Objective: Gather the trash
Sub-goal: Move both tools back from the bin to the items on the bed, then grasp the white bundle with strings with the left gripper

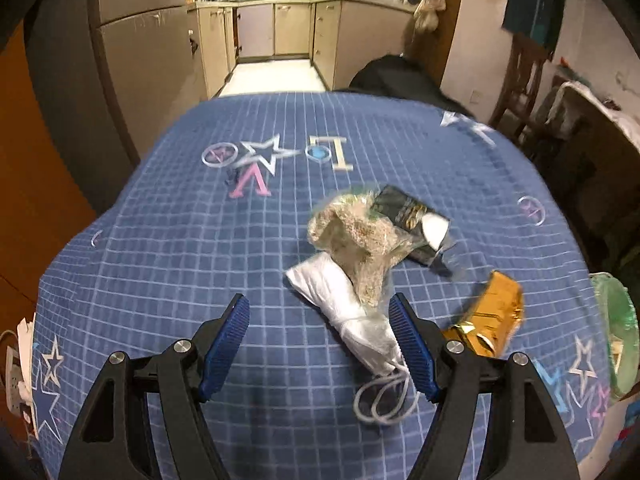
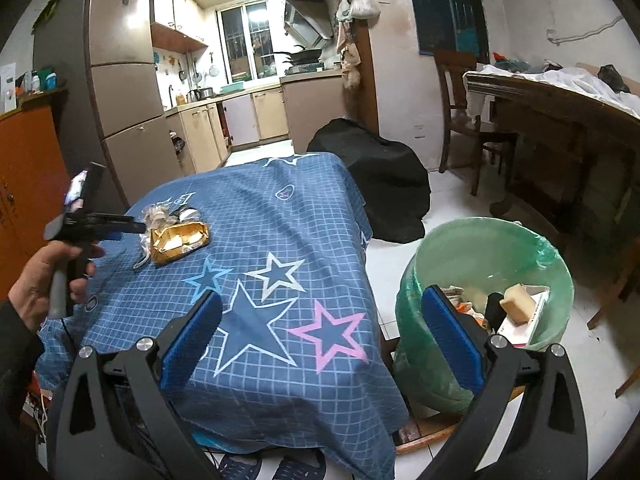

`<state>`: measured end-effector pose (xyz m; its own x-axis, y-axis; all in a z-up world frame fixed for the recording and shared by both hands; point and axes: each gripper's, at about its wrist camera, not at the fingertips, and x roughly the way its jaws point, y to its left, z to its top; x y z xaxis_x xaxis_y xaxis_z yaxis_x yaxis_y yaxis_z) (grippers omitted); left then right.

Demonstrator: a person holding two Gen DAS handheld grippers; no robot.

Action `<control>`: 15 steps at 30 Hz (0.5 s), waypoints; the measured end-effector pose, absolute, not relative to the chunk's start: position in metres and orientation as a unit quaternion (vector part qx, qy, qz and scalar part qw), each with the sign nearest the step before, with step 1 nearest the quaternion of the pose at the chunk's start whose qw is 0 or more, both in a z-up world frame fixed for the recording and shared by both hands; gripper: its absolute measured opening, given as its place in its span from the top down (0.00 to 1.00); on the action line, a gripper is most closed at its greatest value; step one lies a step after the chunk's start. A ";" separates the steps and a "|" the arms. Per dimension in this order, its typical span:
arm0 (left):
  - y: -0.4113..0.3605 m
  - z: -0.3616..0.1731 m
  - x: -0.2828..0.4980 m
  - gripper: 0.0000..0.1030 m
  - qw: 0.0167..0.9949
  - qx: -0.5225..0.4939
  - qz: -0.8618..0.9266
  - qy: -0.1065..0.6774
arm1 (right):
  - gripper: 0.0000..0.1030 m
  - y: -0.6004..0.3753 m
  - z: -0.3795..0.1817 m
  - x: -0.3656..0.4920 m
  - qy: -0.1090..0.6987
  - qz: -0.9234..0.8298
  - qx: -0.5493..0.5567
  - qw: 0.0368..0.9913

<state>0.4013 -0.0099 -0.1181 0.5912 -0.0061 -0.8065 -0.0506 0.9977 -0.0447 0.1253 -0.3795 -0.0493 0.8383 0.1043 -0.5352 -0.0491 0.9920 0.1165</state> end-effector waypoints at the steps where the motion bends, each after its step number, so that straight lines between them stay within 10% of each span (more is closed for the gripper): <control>1: -0.013 -0.120 0.402 0.30 0.890 -0.030 0.011 0.454 | 0.06 -0.379 -0.049 0.125 0.281 0.040 0.049 0.958; 15: 0.033 -0.144 0.384 0.28 0.884 0.031 0.024 0.466 | 0.06 -0.366 -0.057 0.134 0.291 0.064 0.048 0.953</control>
<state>0.3843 0.0326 -0.1436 0.5650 0.0717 -0.8220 -0.0135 0.9969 0.0777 0.1338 -0.3658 -0.0569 0.8221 0.1492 -0.5495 -0.0934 0.9873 0.1284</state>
